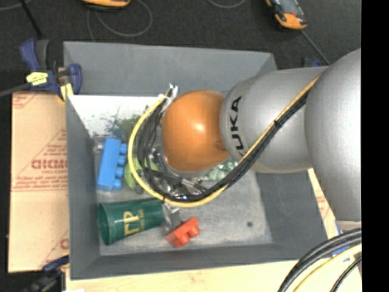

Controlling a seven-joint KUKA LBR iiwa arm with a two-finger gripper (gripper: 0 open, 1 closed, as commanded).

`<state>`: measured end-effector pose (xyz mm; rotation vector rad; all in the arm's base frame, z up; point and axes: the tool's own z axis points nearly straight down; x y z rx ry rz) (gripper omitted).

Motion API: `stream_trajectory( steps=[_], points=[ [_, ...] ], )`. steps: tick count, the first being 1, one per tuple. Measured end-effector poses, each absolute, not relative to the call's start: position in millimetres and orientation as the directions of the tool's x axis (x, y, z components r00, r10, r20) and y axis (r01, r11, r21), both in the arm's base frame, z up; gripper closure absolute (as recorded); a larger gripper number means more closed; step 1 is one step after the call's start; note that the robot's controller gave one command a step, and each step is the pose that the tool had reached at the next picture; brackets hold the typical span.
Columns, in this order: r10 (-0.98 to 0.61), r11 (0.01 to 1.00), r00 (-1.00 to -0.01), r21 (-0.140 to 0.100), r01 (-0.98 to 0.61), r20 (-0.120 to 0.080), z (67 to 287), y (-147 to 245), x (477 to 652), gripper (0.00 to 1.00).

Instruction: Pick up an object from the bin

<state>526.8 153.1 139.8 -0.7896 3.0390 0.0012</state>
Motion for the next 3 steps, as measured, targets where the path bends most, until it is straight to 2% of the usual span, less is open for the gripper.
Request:
stream_trajectory(
  steps=[1, 2, 3],
  points=[
    [-0.648, 0.761, -0.761, -0.002, -0.648, -0.002, 122, 157, 533.4, 0.00],
    [-0.756, 0.654, -0.654, -0.002, -0.756, -0.003, 104, 163, 524.2, 0.00],
    [-0.827, 0.562, -0.562, -0.003, -0.827, -0.006, 112, 174, 525.0, 1.00]
  ],
)
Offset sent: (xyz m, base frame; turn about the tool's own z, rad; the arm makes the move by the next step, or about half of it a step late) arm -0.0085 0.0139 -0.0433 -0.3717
